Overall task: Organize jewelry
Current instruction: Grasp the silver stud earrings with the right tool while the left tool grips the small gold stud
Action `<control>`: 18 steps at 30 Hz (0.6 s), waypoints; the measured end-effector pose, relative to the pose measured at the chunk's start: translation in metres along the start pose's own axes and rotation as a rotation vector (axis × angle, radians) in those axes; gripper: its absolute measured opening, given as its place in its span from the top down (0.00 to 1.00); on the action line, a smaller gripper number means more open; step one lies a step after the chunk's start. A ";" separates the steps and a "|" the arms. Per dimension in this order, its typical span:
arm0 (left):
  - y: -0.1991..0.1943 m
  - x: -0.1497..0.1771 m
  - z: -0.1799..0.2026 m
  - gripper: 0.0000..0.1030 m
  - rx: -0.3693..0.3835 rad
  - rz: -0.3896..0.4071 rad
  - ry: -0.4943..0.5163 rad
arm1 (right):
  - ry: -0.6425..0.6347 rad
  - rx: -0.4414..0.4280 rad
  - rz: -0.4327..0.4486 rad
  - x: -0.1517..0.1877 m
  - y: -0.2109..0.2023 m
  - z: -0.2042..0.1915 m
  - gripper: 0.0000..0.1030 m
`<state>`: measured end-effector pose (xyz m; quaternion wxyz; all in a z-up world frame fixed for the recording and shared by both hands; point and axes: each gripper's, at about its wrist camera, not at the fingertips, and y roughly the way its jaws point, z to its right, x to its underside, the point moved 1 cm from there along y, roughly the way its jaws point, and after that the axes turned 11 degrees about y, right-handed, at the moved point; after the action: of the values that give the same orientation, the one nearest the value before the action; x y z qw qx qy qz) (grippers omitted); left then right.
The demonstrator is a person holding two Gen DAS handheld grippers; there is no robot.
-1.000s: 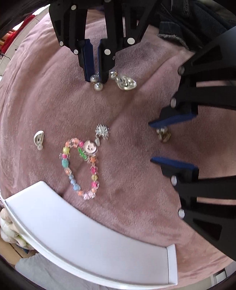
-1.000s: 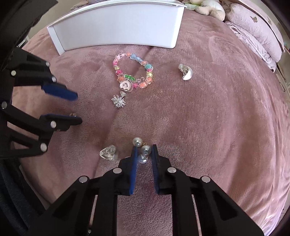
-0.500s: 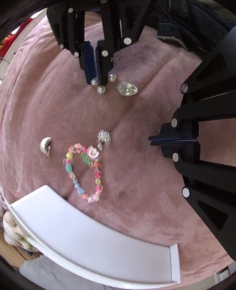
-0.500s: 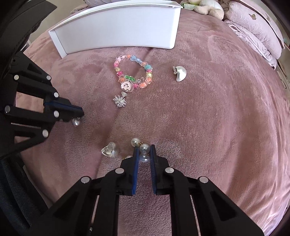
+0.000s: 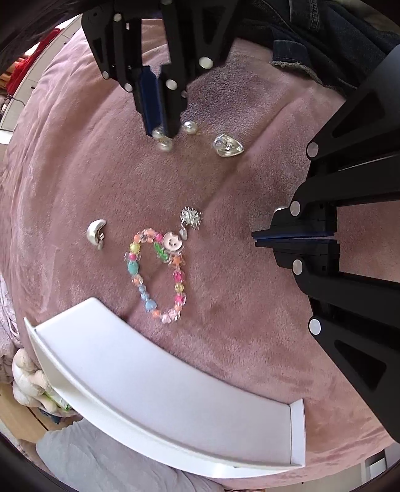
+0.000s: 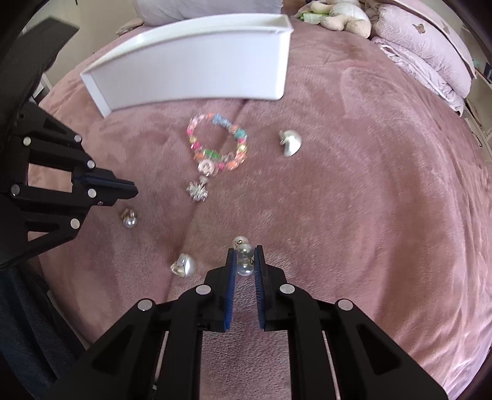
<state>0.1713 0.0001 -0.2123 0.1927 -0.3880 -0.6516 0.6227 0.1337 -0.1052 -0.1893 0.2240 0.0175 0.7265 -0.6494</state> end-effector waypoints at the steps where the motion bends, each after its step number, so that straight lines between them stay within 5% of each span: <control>1: -0.003 0.000 -0.001 0.95 -0.005 0.005 -0.002 | 0.003 -0.002 0.005 -0.001 -0.003 0.002 0.88; 12: -0.037 -0.004 -0.011 0.95 -0.056 0.065 -0.006 | 0.023 -0.002 0.077 -0.019 -0.033 0.006 0.88; 18: -0.024 0.002 -0.004 0.94 -0.023 0.040 0.049 | 0.022 -0.005 0.078 -0.018 -0.034 0.006 0.88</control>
<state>0.1665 0.0060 -0.1890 0.1919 -0.4181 -0.6459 0.6092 0.1414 -0.1111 -0.1519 0.2410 0.0523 0.7294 -0.6381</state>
